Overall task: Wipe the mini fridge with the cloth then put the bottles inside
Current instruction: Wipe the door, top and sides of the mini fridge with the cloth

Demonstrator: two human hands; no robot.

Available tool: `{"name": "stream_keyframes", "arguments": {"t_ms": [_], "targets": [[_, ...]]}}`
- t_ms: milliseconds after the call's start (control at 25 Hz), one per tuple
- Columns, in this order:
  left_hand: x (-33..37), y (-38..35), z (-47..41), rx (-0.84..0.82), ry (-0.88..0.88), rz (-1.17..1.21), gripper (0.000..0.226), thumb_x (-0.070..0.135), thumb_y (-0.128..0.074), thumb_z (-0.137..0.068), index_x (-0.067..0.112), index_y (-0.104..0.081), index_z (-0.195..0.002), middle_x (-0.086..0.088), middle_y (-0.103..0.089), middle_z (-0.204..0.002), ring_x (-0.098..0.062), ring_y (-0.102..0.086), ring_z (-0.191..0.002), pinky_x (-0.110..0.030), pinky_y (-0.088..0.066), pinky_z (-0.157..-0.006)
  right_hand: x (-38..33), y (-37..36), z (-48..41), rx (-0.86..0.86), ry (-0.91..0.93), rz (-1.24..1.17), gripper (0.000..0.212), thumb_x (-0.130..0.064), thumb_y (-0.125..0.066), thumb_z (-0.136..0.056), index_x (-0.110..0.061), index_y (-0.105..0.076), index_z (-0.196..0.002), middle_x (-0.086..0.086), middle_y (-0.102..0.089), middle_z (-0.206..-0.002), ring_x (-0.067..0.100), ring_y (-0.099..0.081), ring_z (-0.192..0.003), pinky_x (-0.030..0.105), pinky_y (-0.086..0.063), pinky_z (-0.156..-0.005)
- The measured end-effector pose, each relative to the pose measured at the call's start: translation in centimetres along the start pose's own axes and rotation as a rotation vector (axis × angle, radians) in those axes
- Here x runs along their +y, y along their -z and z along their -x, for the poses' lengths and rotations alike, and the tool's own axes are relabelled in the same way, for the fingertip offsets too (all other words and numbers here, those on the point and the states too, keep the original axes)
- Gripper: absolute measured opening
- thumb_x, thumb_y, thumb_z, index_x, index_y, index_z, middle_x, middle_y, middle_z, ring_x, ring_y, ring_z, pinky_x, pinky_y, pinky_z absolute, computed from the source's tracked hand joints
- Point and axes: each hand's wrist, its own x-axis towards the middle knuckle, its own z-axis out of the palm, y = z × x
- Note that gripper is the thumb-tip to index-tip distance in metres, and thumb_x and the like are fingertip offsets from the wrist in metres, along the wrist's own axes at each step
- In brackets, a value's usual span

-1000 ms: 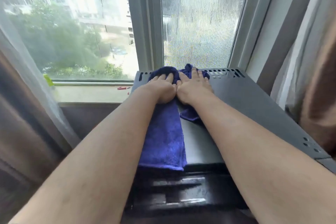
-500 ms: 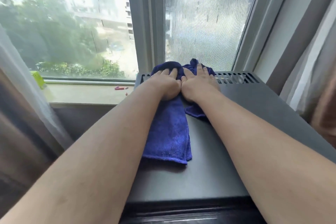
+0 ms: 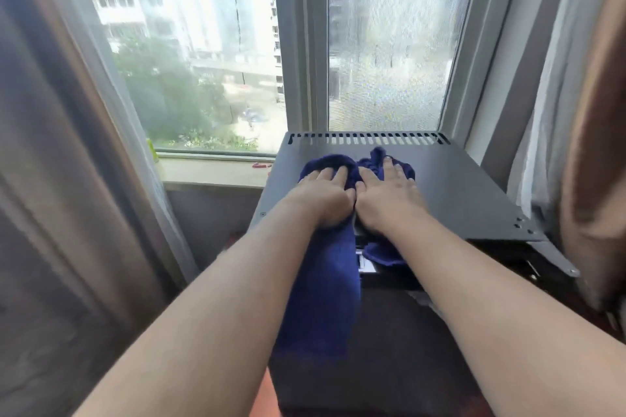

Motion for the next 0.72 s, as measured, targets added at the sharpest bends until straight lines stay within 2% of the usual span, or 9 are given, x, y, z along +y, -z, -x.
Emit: {"name": "stream_keyframes", "arguments": {"t_ms": [160,320,520,720], "targets": [[1.7,-1.0,4.6,0.012,0.005,-0.041,0.064,0.042,-0.023,-0.108,0.015,-0.007,-0.163,-0.013,-0.012,-0.169,-0.032,-0.013,-0.156,-0.044,-0.012,-0.127,0.4,0.3,4.5,0.005,0.019,0.033,0.053,-0.046,-0.021,-0.104,-0.033,-0.022,-0.156,0.011,0.0,-0.169,0.029,-0.002,-0.155,0.046,-0.007,-0.124],[0.6,-0.9,5.8,0.032,0.022,-0.04,0.063,0.04,-0.022,-0.108,0.015,-0.007,-0.163,-0.011,-0.013,-0.17,-0.031,-0.014,-0.156,-0.045,-0.013,-0.126,-0.7,0.6,4.9,-0.04,0.061,0.022,0.056,-0.049,-0.021,-0.104,-0.034,-0.021,-0.157,0.01,0.002,-0.169,0.028,0.001,-0.155,0.047,-0.005,-0.125],[-2.7,1.4,3.1,-0.025,0.102,-0.033,0.062,0.04,-0.021,-0.109,0.014,-0.004,-0.163,-0.011,-0.005,-0.171,-0.029,-0.007,-0.158,-0.043,-0.008,-0.128,-3.8,-0.3,2.1,-0.068,0.121,-0.021,0.057,-0.049,-0.019,-0.104,-0.035,-0.016,-0.159,0.009,0.004,-0.169,0.027,0.004,-0.155,0.045,-0.002,-0.125],[-6.8,2.3,-3.0,-0.018,0.077,-0.044,0.061,0.036,-0.021,-0.111,0.01,-0.004,-0.163,-0.014,-0.006,-0.171,-0.028,-0.005,-0.158,-0.037,-0.004,-0.127,-5.9,-1.0,-4.8,-0.124,0.13,-0.027,0.057,-0.049,-0.019,-0.105,-0.035,-0.012,-0.16,0.009,0.008,-0.169,0.026,0.008,-0.155,0.044,0.0,-0.125]]}}
